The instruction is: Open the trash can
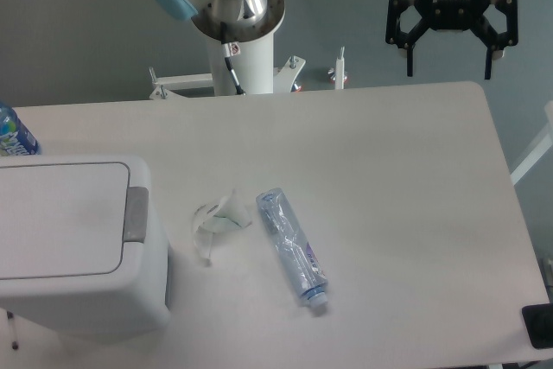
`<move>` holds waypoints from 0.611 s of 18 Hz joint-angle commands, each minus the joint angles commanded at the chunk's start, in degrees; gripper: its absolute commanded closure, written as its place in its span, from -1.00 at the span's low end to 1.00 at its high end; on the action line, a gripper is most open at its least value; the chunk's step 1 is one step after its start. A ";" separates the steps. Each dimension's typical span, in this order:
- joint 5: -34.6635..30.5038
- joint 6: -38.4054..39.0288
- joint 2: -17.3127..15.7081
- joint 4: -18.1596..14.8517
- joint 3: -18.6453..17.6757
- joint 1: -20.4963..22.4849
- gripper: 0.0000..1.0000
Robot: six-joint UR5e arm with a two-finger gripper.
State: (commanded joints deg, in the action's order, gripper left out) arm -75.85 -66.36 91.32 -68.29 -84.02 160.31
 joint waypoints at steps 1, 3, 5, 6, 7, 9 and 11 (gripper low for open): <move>-0.09 0.00 0.00 0.09 0.00 -0.18 -1.00; -0.09 0.09 0.00 0.00 0.00 -0.18 -1.00; -0.09 1.31 0.09 0.00 0.35 -0.18 -1.00; -0.09 3.58 0.17 0.00 0.70 -0.26 -1.00; 0.00 6.65 0.26 0.17 0.88 -0.44 -1.00; -0.26 11.67 0.61 3.50 0.79 -2.36 -1.00; -3.14 13.53 1.49 5.88 0.79 -4.91 -1.00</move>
State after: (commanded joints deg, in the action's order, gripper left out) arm -78.99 -52.83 92.81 -62.41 -83.23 155.40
